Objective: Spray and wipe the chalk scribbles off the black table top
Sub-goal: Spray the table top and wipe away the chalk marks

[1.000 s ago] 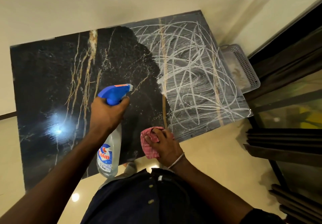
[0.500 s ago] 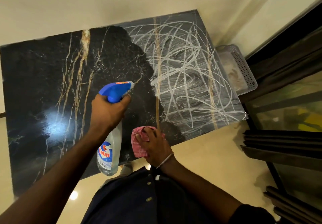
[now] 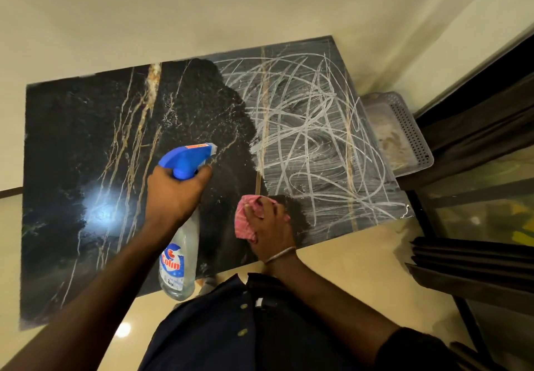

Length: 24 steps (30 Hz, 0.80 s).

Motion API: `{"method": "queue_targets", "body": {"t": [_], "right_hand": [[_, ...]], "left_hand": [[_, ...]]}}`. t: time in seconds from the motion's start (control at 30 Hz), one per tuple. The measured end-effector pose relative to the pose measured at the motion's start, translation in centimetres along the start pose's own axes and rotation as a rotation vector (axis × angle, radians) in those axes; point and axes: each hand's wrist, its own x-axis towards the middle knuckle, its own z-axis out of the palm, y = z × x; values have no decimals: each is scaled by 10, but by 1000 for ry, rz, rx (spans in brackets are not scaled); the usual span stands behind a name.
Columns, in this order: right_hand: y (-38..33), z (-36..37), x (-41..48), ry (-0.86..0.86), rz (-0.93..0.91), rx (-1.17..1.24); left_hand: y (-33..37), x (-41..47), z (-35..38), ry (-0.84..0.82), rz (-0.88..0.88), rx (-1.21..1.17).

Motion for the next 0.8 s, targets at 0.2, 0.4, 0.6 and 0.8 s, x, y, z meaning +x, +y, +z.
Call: {"method": "queue_targets", "body": {"t": [0.2, 0.4, 0.6, 0.8], "right_hand": [[14, -9, 17, -35, -249, -44], [62, -31, 28, 97, 270, -20], [0, -17, 47, 46, 161, -21], [-7, -15, 53, -5, -107, -41]], "left_hand": [[2, -7, -2, 94, -5, -9], [0, -1, -14, 62, -15, -35], [-1, 18, -28, 24, 55, -31], [-3, 31, -44, 13, 86, -11]]}}
